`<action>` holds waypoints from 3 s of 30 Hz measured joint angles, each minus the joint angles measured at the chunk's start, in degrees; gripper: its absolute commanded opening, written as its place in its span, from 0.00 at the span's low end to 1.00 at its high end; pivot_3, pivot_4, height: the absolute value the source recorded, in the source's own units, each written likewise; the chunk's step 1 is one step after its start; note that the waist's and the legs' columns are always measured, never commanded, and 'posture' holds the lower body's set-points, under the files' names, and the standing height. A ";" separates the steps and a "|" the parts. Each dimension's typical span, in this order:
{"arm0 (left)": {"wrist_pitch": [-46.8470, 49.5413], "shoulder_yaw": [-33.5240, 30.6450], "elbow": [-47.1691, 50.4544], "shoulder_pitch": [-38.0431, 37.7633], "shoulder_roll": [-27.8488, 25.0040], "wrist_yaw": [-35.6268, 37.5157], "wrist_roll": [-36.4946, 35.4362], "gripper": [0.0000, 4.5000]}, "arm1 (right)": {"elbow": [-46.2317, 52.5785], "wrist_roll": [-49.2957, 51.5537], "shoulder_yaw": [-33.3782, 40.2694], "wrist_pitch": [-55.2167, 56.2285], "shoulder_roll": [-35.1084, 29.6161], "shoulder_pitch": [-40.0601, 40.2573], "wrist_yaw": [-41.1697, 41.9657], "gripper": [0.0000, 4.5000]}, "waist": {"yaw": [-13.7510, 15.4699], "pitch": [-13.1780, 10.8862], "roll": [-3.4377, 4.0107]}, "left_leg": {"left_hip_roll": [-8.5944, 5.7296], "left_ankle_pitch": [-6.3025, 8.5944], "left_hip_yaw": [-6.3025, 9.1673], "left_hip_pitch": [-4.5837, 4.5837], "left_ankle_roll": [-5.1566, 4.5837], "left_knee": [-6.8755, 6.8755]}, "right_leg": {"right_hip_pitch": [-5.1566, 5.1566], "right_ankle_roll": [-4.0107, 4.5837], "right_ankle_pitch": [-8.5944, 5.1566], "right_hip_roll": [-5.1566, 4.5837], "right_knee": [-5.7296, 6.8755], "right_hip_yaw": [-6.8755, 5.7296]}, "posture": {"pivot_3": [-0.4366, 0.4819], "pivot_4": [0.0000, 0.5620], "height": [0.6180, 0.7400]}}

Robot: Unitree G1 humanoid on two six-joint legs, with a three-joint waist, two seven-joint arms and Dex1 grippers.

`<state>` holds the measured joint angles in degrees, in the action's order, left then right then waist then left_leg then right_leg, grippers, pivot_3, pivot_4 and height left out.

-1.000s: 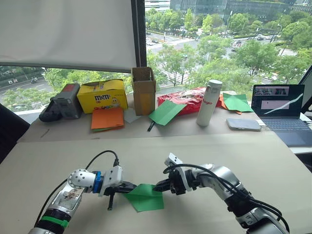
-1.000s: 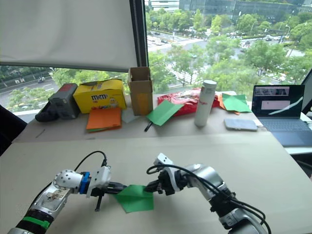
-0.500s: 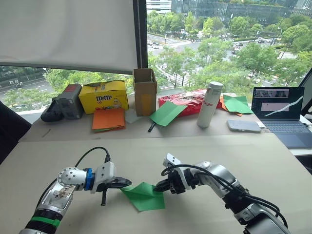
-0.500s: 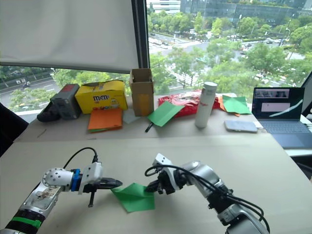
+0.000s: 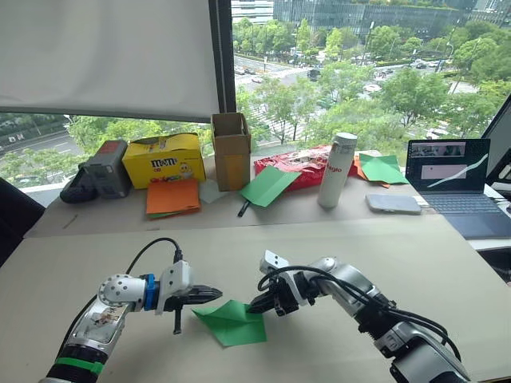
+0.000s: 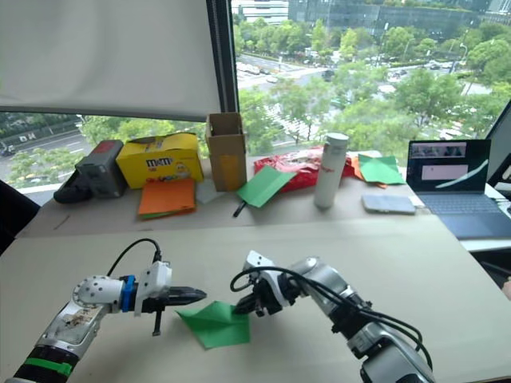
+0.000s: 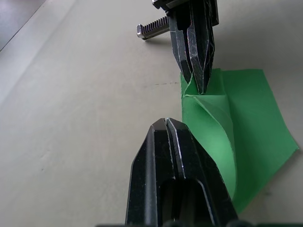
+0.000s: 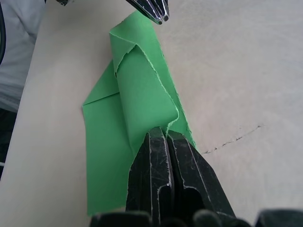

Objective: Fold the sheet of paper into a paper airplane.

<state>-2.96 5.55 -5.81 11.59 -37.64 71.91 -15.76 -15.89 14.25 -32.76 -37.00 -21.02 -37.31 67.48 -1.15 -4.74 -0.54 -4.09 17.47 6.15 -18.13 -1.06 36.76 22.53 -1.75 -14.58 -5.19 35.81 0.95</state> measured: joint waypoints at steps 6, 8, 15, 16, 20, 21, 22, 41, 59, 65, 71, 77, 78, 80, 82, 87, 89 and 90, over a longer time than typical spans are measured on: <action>7.23 0.07 6.15 -0.99 0.37 0.46 -4.86 0.00 | -2.85 -0.72 -0.48 2.68 1.34 -0.79 1.08 0.00 | -0.52 -0.04 0.11 | 0.02 0.12 0.06 0.42 0.06 -0.12 | -0.20 0.02 -0.01 0.06 -0.01 0.01 | 0.48 0.27 1.00; 8.08 0.50 6.65 -1.28 0.38 0.71 -4.77 0.00 | -3.18 -0.87 -0.58 3.12 1.48 -0.83 1.14 0.00 | -0.58 -0.05 0.18 | 0.02 0.13 0.06 0.59 0.07 -0.19 | -0.29 0.03 -0.02 0.07 -0.02 0.01 | 0.48 0.27 1.00; 5.34 3.46 2.17 -2.02 0.81 0.80 -0.88 0.00 | -3.28 -1.81 -0.55 3.56 1.71 -0.85 1.26 0.00 | -0.53 -0.06 0.32 | 0.01 0.16 0.05 0.75 0.12 -0.25 | -0.28 0.06 -0.04 0.11 -0.06 0.01 | 0.48 0.27 1.00; 4.61 3.82 1.26 -2.24 0.80 0.89 -0.12 0.00 | -3.28 -1.82 -0.55 3.78 1.70 -0.78 1.26 0.00 | -0.54 -0.06 0.33 | 0.01 0.17 0.05 0.76 0.13 -0.26 | -0.28 0.06 -0.04 0.11 -0.07 0.01 | 0.48 0.27 1.00; 4.41 4.55 0.28 -3.14 0.71 1.43 0.18 0.00 | -3.32 -1.84 -0.54 4.06 1.69 -0.70 1.26 0.00 | -0.55 -0.10 0.39 | 0.01 0.19 0.05 0.77 0.12 -0.27 | -0.27 0.06 -0.04 0.06 -0.07 0.02 | 0.48 0.27 1.00; 4.36 4.61 0.26 -3.41 0.61 1.49 0.30 0.00 | -3.32 -1.84 -0.54 4.08 1.69 -0.69 1.26 0.00 | -0.55 -0.11 0.41 | 0.01 0.19 0.05 0.78 0.12 -0.29 | -0.27 0.06 -0.04 0.05 -0.07 0.02 | 0.48 0.27 1.00; 4.33 4.61 0.23 -3.67 0.59 1.53 0.35 0.00 | -3.32 -1.84 -0.53 4.09 1.69 -0.68 1.26 0.00 | -0.55 -0.12 0.42 | 0.01 0.19 0.05 0.79 0.12 -0.32 | -0.27 0.06 -0.04 0.04 -0.08 0.02 | 0.48 0.27 1.00; -6.88 5.17 -8.06 -6.78 2.13 1.81 -0.12 0.00 | -4.42 -2.30 -0.51 4.59 1.82 -0.97 1.23 0.00 | 0.01 0.33 1.05 | 0.04 0.19 0.04 0.94 0.12 -0.58 | -0.35 0.09 -0.07 0.01 -0.50 -0.03 | 0.48 0.27 1.00; -5.51 5.78 -12.30 -4.14 4.43 4.55 -2.09 0.00 | 7.20 -1.53 7.70 0.31 -1.73 5.53 -5.35 0.49 | 0.84 0.21 1.29 | -0.03 0.18 0.12 0.74 0.13 -0.53 | -0.31 0.05 -0.08 0.04 -0.58 -0.14 | 0.48 0.27 1.00; -4.88 5.83 -11.62 -3.67 4.44 5.28 -2.19 0.00 | 17.98 0.52 19.49 1.34 -2.13 8.57 -13.30 0.30 | 1.26 0.03 1.25 | -0.01 0.17 0.19 0.43 0.13 -0.69 | -0.26 0.05 -0.07 -0.11 -0.74 -0.11 | 0.48 0.27 1.00; -4.18 5.99 -11.44 -2.56 4.47 5.71 -2.19 0.00 | 24.00 -5.66 10.90 14.14 -3.60 18.19 -13.54 0.01 | 1.57 -0.46 0.91 | -0.04 0.16 0.18 0.50 0.13 -0.64 | -0.28 -0.08 -0.14 0.04 -0.78 -0.22 | 0.48 0.27 1.00; -4.05 6.02 -11.57 -2.13 4.03 6.49 -2.18 0.00 | 19.25 -11.42 4.21 27.02 -1.04 20.35 -13.82 0.01 | 1.38 -0.70 0.72 | -0.02 0.15 0.20 0.61 0.15 -0.64 | -0.27 -0.09 -0.15 0.12 -0.77 -0.23 | 0.48 0.27 1.00; -4.00 6.09 -11.57 -1.92 4.00 6.68 -2.18 0.00 | 17.91 -12.08 3.81 28.43 -0.64 20.17 -13.77 0.01 | 1.37 -0.71 0.70 | -0.02 0.15 0.20 0.62 0.15 -0.64 | -0.27 -0.03 -0.11 0.12 -0.78 -0.24 | 0.48 0.27 1.00; -3.68 6.17 -11.58 -1.59 3.81 7.16 -2.18 0.00 | 16.14 -12.97 3.57 29.97 0.07 20.05 -13.81 0.01 | 1.33 -0.75 0.61 | -0.03 0.15 0.20 0.62 0.15 -0.65 | -0.27 -0.02 -0.11 0.13 -0.80 -0.24 | 0.48 0.27 1.00; -3.20 6.35 -11.81 -1.14 3.49 7.80 -2.17 0.00 | 14.96 -13.38 3.32 30.82 1.24 19.87 -13.98 0.01 | 1.16 -0.76 0.60 | -0.02 0.15 0.20 0.64 0.15 -0.67 | -0.27 -0.01 -0.10 0.15 -0.79 -0.23 | 0.48 0.27 1.00; -3.16 6.68 -13.14 0.16 3.46 8.85 -2.14 0.00 | 13.91 -14.07 2.12 31.64 2.27 19.95 -13.78 0.01 | 1.13 -0.75 0.62 | -0.02 0.15 0.21 0.69 0.15 -0.69 | -0.29 -0.01 -0.10 0.15 -0.79 -0.23 | 0.48 0.27 1.00; -3.17 6.77 -13.51 0.54 3.46 9.10 -2.14 0.00 | 13.72 -14.06 2.22 32.15 2.28 20.23 -13.80 0.01 | 1.14 -0.75 0.63 | -0.02 0.15 0.21 0.71 0.15 -0.69 | -0.31 -0.01 -0.11 0.14 -0.79 -0.23 | 0.48 0.27 1.00; -3.19 6.80 -13.75 0.76 3.46 9.32 -2.14 0.00 | 13.69 -13.99 2.30 32.93 2.29 20.51 -13.80 0.01 | 1.15 -0.75 0.62 | -0.02 0.15 0.21 0.72 0.15 -0.69 | -0.31 -0.02 -0.11 0.15 -0.79 -0.23 | 0.48 0.27 1.00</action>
<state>-6.15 12.35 -19.56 12.36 -34.18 81.23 -17.89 -2.20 0.27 -30.46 -4.07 -18.73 -16.80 53.68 0.00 -5.49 0.09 -4.11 17.63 6.36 -17.41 -0.91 36.06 22.22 -1.77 -14.69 -5.04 35.02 0.72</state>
